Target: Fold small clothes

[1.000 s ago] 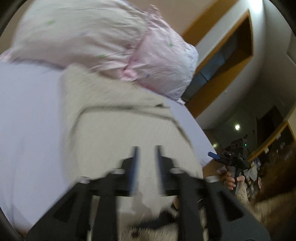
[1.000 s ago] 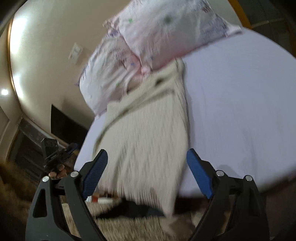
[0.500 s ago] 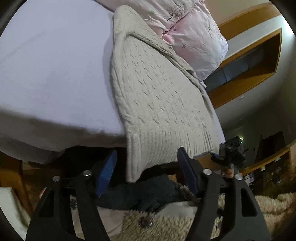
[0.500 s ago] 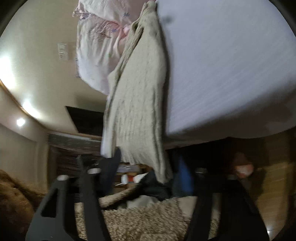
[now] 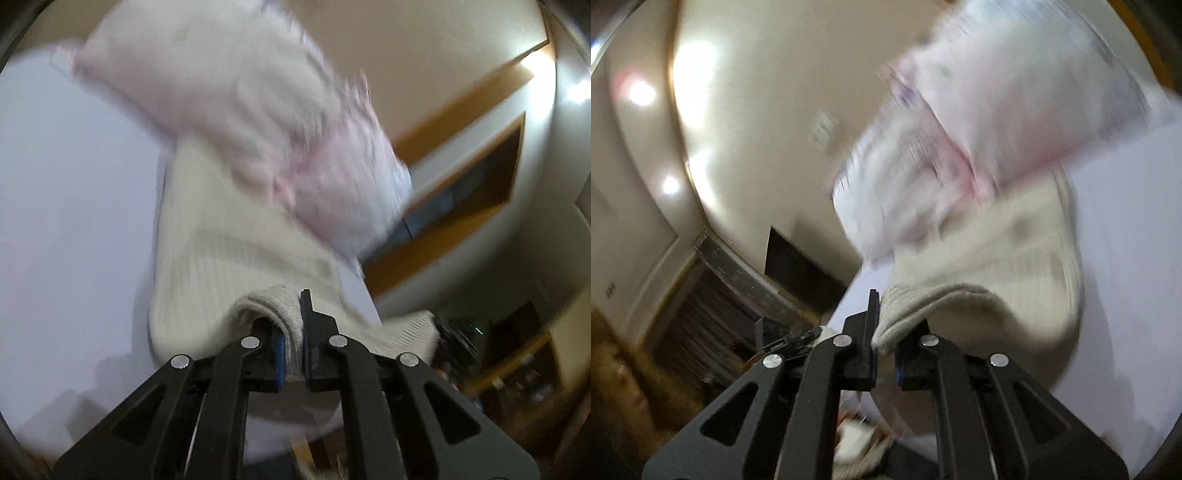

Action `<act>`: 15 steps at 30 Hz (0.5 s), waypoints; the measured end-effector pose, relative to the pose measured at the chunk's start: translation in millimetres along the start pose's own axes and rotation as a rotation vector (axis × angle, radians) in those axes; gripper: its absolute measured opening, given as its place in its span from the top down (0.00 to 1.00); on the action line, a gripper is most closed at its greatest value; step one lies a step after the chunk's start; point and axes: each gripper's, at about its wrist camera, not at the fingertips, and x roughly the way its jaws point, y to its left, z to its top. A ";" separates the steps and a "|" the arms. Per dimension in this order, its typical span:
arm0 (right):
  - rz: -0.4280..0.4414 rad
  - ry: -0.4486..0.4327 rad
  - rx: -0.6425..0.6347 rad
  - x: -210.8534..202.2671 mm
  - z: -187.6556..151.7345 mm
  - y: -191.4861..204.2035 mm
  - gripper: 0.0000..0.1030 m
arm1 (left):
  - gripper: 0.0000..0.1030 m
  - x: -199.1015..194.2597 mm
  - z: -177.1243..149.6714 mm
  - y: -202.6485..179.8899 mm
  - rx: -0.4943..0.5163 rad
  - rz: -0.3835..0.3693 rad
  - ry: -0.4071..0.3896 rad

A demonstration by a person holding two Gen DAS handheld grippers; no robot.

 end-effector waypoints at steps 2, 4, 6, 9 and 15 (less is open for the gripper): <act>-0.024 -0.068 -0.007 31.6 45.9 -9.5 0.94 | 0.94 23.3 39.4 -2.3 0.025 0.069 -0.055; -0.094 -0.113 0.013 63.4 78.0 -36.2 0.94 | 0.94 66.0 77.9 2.6 0.055 0.150 -0.065; -0.212 -0.128 0.045 97.3 96.9 -67.5 0.92 | 0.93 114.5 101.1 11.7 0.084 0.244 -0.040; -0.490 -0.085 0.177 147.0 105.1 -133.0 0.66 | 0.93 179.8 110.4 42.2 0.042 0.345 0.096; -0.677 -0.184 0.223 129.2 84.9 -151.2 0.07 | 0.18 142.8 102.9 57.5 0.016 0.332 0.052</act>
